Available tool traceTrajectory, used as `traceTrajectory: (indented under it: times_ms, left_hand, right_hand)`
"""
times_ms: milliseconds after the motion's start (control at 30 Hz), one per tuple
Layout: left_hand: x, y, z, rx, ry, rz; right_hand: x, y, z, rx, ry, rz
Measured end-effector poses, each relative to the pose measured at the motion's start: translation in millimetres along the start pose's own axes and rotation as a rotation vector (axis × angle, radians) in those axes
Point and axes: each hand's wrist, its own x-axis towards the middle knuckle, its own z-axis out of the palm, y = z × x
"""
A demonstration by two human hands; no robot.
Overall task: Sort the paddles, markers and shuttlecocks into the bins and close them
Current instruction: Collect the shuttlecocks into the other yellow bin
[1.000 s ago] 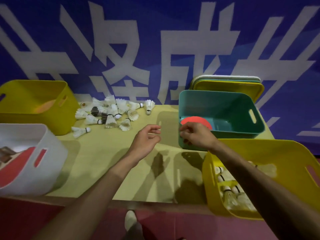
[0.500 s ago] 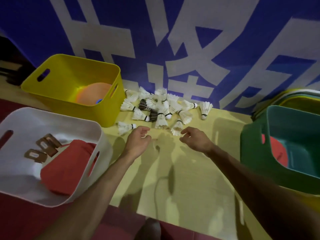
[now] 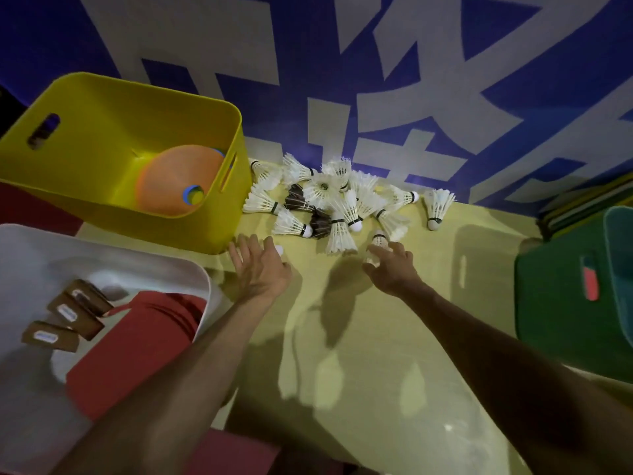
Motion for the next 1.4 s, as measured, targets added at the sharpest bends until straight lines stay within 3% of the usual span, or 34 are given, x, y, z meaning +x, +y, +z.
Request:
traceTrajectory:
  times_ms: [133, 300, 567, 700, 833, 900, 1100, 1400]
  left_hand:
    - [-11.7, 10.2, 13.6, 0.075, -0.054, 0.025]
    - [-29.3, 3.1, 26.0, 0.106, 0.036, 0.099]
    - [-50.4, -5.0, 32.0, 0.051, 0.053, -0.001]
    - [-71.6, -12.5, 43.2, 0.187, 0.017, 0.01]
    - [-103.5, -9.4, 55.7, 0.213, 0.087, 0.063]
    - [-121.3, 1.4, 55.1, 0.105, 0.044, 0.076]
    - [-191.8, 74.0, 36.9, -0.575, -0.174, 0.093]
    - [-307.0, 218.5, 3.5, -1.155, -0.317, 0.107]
  right_hand:
    - [-12.4, 11.6, 6.6, -0.014, 0.054, 0.031]
    - [-31.6, 30.0, 5.9, -0.034, 0.015, 0.123]
    - [-70.7, 60.9, 16.4, 0.103, -0.033, 0.164]
    - [-91.8, 77.8, 13.6, 0.184, -0.07, 0.152]
    - [-113.9, 94.5, 4.1, 0.239, -0.122, 0.084]
    - [-127.3, 102.9, -4.4, 0.244, -0.137, 0.021]
    - [-179.9, 139.5, -49.7, 0.296, -0.03, -0.105]
    - [-288.5, 246.8, -124.6, 0.684, 0.129, -0.137]
